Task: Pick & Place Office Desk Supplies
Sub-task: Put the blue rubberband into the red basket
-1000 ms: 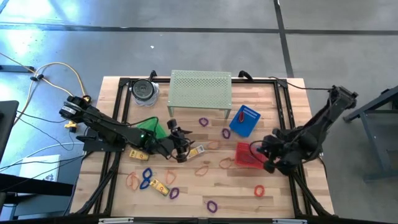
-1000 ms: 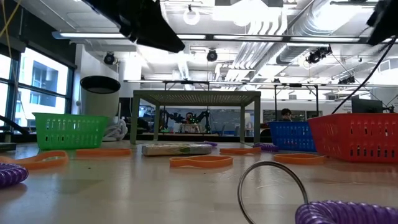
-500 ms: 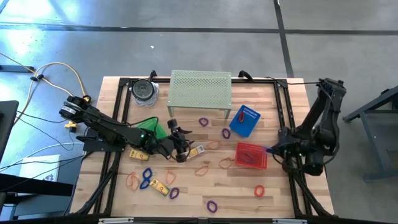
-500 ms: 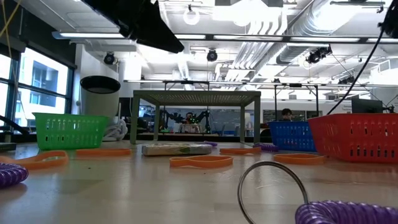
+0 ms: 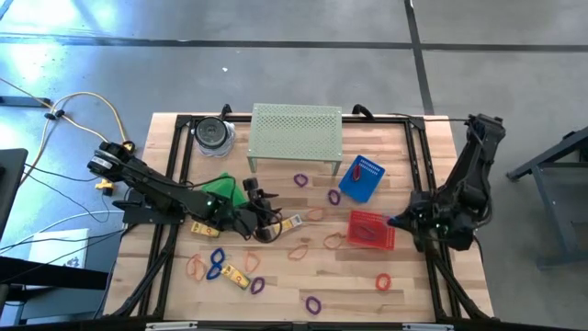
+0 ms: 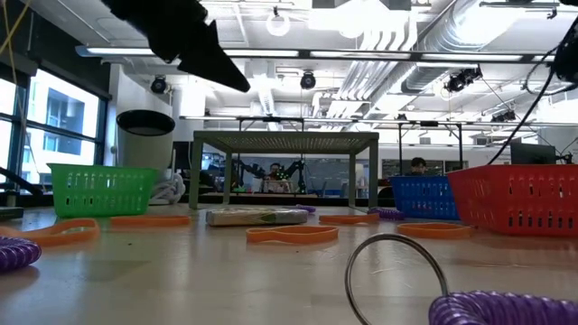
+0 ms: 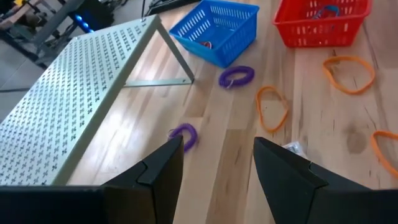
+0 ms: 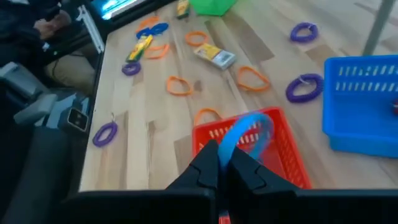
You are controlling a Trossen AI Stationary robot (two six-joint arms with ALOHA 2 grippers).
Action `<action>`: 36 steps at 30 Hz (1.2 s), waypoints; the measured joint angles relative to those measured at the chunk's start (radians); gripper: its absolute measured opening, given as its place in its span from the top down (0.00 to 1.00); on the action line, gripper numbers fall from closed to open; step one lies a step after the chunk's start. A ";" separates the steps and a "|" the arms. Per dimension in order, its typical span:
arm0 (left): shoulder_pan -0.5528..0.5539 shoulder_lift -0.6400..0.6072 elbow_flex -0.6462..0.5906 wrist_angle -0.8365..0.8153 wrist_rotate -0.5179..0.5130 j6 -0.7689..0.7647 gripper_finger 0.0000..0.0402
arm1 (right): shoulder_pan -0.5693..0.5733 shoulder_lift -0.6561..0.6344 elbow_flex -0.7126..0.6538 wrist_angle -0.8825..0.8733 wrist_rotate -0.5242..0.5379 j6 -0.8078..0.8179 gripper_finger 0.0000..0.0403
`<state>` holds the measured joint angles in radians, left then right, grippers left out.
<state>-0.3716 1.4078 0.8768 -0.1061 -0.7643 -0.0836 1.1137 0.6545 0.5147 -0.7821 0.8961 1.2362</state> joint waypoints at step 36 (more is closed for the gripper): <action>-0.057 0.000 0.000 -0.052 0.061 -0.082 0.54 | -0.566 0.338 -0.043 0.326 -0.723 -0.111 0.98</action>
<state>-0.4289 1.4078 0.8768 -0.1581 -0.7033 -0.1658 0.5473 0.9921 0.4721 -0.4566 0.1735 1.1252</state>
